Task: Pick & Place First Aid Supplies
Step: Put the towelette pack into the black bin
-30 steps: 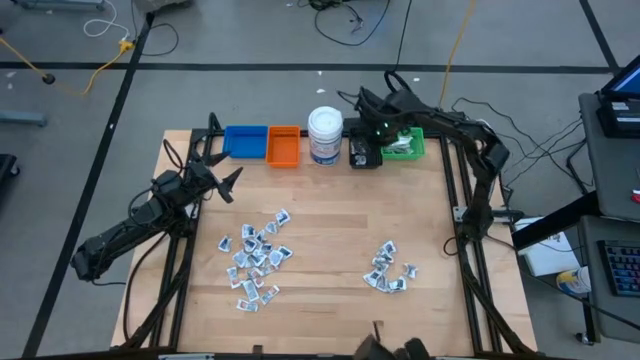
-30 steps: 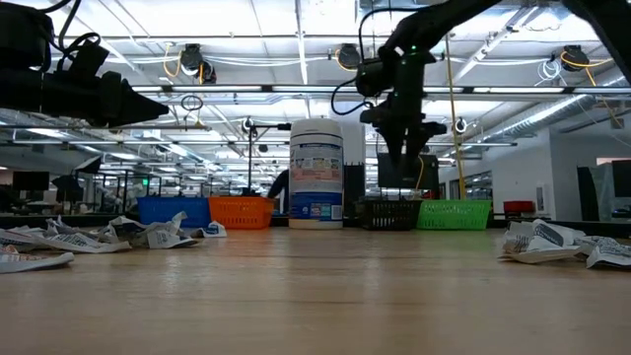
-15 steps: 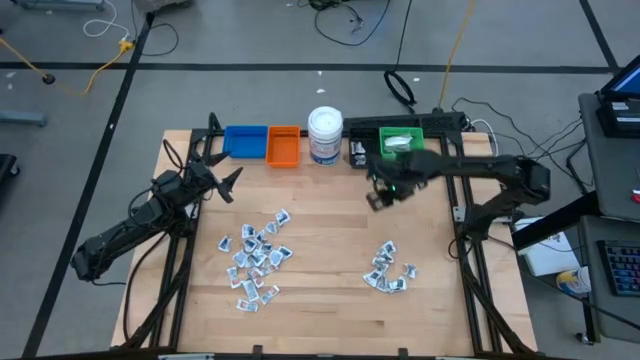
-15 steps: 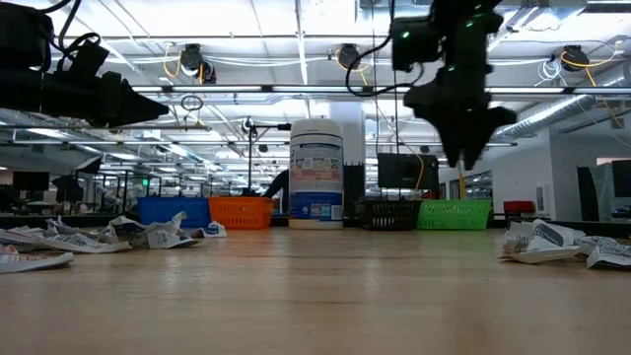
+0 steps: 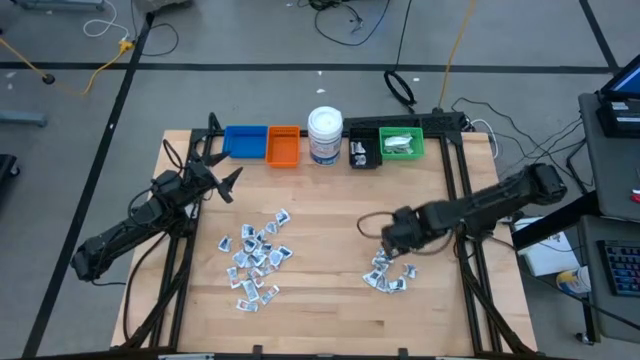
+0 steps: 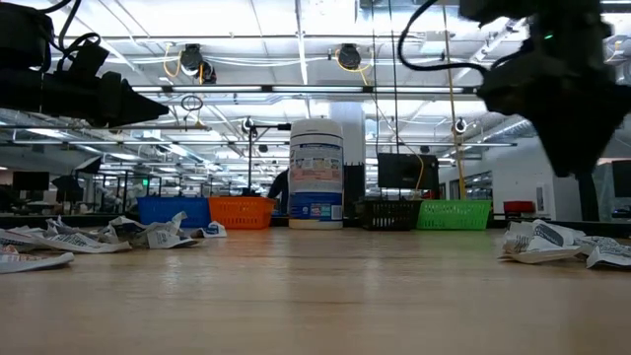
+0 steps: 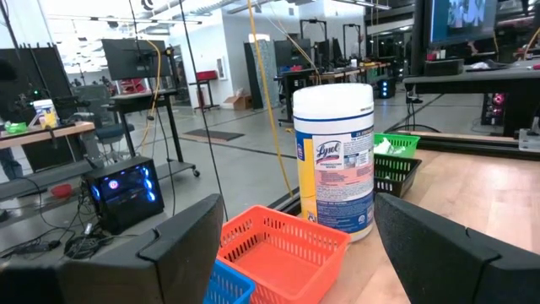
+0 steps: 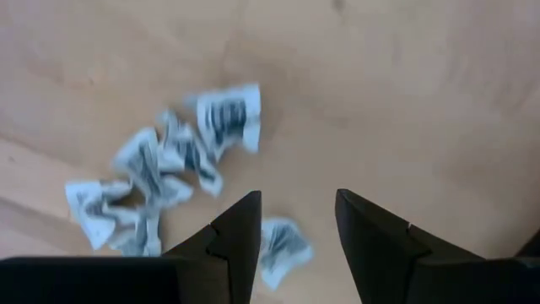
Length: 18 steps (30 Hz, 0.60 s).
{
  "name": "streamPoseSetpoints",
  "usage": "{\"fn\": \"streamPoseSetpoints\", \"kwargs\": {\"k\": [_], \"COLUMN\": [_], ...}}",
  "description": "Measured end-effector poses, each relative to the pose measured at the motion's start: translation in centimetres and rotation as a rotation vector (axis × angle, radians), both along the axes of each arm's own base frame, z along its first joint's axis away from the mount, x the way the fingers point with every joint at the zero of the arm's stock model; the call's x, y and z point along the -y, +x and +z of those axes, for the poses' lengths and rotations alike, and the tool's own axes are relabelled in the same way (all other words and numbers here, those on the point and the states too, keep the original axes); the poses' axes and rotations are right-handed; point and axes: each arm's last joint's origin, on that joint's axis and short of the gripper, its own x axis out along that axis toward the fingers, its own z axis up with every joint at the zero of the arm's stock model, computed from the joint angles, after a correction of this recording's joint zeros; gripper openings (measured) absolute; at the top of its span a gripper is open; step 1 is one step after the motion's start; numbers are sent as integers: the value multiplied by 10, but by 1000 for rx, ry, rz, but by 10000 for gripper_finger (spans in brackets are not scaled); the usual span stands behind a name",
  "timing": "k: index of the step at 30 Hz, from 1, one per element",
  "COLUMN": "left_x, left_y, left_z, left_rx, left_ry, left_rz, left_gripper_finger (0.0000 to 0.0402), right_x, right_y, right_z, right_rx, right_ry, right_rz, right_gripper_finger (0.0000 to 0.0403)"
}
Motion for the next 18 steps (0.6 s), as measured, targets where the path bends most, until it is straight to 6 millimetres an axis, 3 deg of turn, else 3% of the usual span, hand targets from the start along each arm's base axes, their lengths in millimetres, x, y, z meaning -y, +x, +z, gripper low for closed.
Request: {"fn": "streamPoseSetpoints", "kwargs": {"k": [8,18], "left_x": [0,0], "left_y": [0,0], "left_z": [0,0], "left_rx": [0,0], "left_ry": [0,0], "left_rz": [0,0], "left_gripper_finger": [310,310], "right_x": [-35,-53], "right_y": [-10,-10], "right_z": [-4,-14], "right_rx": [29,24], "right_ry": [24,29], "right_rz": [-44,-52], "right_gripper_finger": [145,139]}}
